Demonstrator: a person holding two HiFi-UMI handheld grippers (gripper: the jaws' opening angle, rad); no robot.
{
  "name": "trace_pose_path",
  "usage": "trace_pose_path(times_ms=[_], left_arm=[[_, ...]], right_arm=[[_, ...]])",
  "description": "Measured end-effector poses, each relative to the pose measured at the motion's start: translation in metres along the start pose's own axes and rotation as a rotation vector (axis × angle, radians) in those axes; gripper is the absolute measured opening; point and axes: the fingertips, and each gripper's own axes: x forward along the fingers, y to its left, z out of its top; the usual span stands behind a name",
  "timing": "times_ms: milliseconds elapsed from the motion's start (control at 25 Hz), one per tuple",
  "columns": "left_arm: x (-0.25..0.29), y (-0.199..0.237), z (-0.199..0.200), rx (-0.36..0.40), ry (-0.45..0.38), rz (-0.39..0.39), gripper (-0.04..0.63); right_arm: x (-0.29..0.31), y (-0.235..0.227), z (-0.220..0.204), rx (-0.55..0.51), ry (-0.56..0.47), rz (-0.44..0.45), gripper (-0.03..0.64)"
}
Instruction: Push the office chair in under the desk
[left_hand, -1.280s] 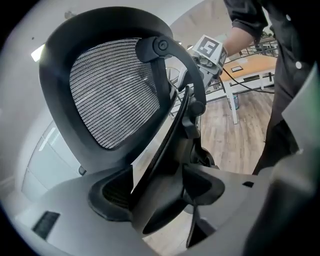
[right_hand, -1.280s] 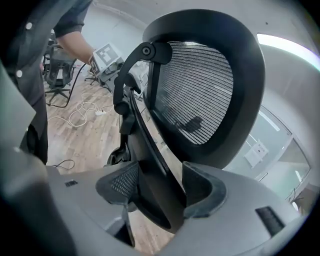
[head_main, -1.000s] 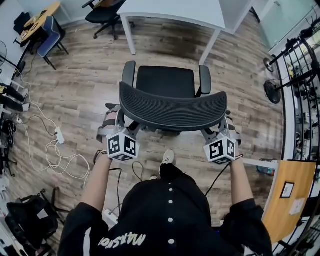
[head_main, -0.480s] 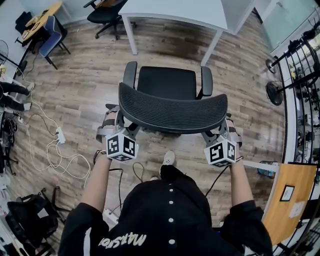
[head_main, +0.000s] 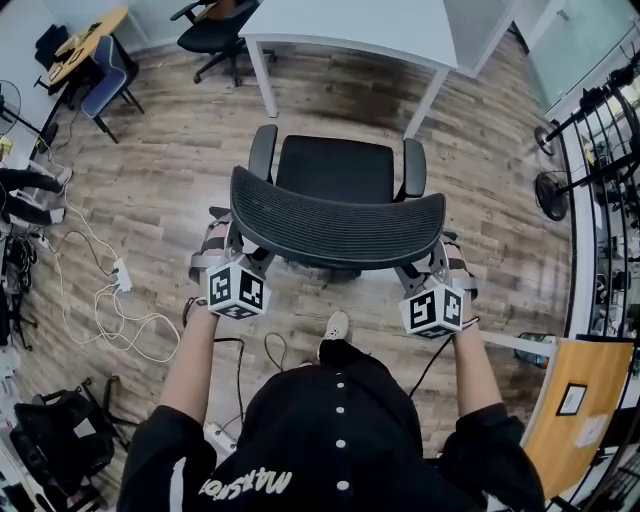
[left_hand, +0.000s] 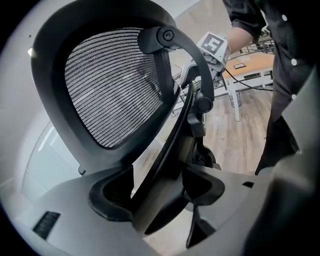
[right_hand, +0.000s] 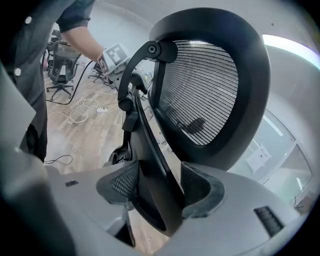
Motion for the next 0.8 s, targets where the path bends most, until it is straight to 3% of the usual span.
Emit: trace_pose_path(times_ms=[800], left_arm=[[0.041,0.031,0.0,-0.006,0.02,-0.008,0.319]], right_arm=[[0.035,-0.034,-0.006,-0.015,-0.014,-0.012,0.272]])
